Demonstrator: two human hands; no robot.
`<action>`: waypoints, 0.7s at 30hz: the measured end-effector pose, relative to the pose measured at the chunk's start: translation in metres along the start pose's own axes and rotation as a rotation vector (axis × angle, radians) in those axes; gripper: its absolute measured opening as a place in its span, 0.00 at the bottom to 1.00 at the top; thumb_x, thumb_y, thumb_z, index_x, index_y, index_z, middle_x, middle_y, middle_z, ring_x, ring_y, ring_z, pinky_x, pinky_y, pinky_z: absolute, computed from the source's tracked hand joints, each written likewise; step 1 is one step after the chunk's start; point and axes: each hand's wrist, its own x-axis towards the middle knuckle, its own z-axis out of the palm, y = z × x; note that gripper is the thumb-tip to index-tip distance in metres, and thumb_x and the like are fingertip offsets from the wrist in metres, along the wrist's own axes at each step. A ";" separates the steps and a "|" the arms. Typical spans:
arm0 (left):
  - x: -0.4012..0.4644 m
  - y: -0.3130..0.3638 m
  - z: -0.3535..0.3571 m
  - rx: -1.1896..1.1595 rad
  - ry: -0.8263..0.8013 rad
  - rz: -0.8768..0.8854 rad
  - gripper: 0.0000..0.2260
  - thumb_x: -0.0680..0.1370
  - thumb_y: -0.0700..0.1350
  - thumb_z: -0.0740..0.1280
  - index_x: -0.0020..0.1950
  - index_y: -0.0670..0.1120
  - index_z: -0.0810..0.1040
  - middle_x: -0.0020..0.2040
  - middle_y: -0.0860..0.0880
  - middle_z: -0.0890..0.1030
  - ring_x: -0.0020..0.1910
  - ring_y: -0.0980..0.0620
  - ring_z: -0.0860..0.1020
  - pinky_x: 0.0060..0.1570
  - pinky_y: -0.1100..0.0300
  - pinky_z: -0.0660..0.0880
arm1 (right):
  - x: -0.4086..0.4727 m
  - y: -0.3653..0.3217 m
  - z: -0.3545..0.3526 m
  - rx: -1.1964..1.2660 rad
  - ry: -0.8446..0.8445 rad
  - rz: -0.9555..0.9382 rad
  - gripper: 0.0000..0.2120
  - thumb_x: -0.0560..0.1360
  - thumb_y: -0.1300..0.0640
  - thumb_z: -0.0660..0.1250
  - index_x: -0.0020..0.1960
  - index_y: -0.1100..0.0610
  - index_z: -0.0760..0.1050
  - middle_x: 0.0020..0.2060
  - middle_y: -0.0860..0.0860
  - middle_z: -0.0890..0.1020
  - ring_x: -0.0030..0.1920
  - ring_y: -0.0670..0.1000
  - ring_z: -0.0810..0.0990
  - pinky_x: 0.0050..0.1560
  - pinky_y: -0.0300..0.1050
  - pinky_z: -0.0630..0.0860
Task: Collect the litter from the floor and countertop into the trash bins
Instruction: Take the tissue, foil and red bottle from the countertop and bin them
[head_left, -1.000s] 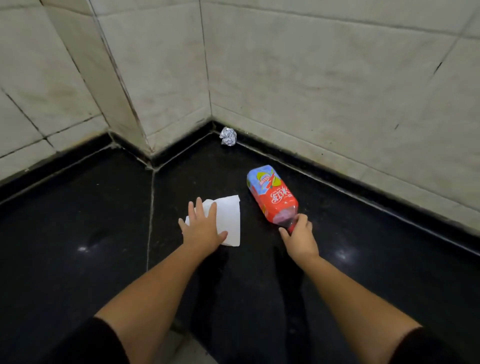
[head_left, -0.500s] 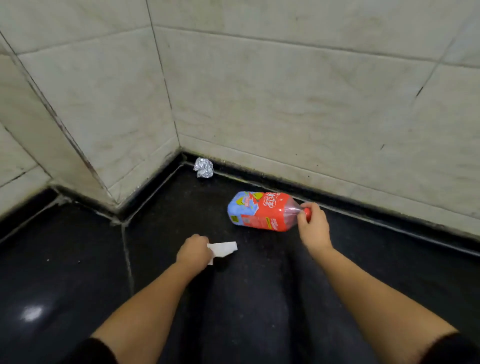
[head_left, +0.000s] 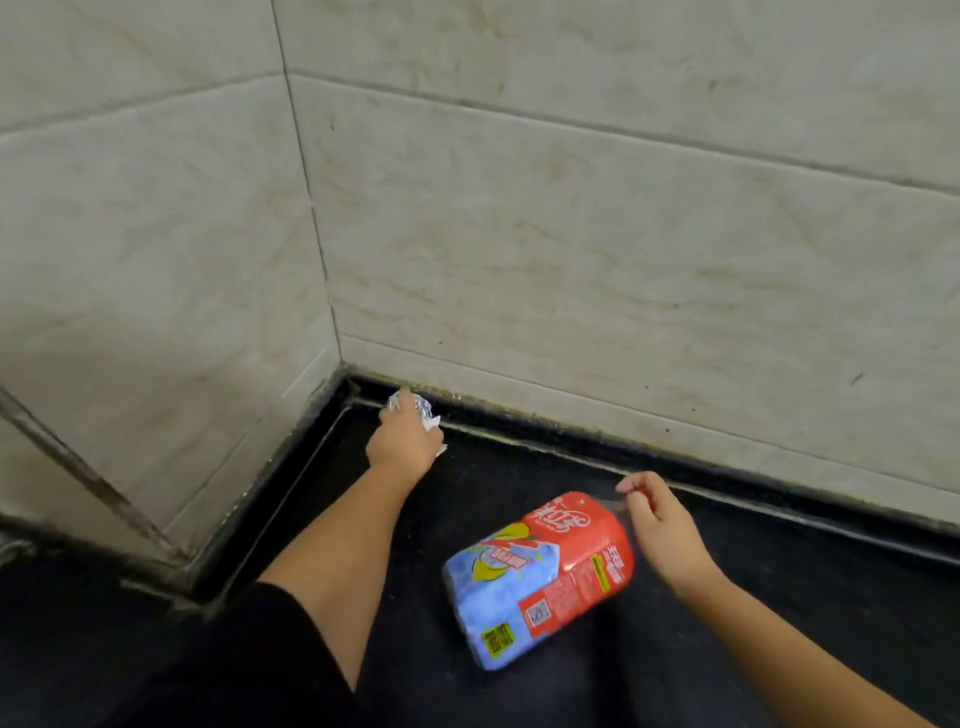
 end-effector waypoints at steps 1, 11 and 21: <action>0.011 0.002 0.005 0.003 -0.021 -0.028 0.34 0.75 0.54 0.65 0.76 0.50 0.52 0.70 0.36 0.65 0.62 0.36 0.74 0.58 0.48 0.72 | 0.002 0.002 0.003 0.018 0.002 0.004 0.12 0.77 0.65 0.56 0.42 0.51 0.72 0.33 0.48 0.75 0.31 0.47 0.70 0.30 0.32 0.67; 0.028 -0.020 0.013 0.223 0.003 0.016 0.20 0.79 0.51 0.60 0.68 0.46 0.63 0.64 0.34 0.70 0.56 0.34 0.76 0.52 0.47 0.74 | 0.001 0.007 0.012 0.052 -0.024 0.062 0.13 0.77 0.64 0.55 0.40 0.49 0.70 0.34 0.52 0.77 0.33 0.49 0.71 0.36 0.45 0.69; -0.067 -0.032 -0.009 0.265 -0.072 0.091 0.24 0.74 0.48 0.65 0.68 0.48 0.63 0.62 0.37 0.73 0.58 0.35 0.76 0.55 0.49 0.73 | -0.037 0.009 -0.036 0.048 0.037 0.067 0.09 0.78 0.59 0.56 0.41 0.52 0.70 0.35 0.50 0.76 0.37 0.54 0.75 0.42 0.46 0.71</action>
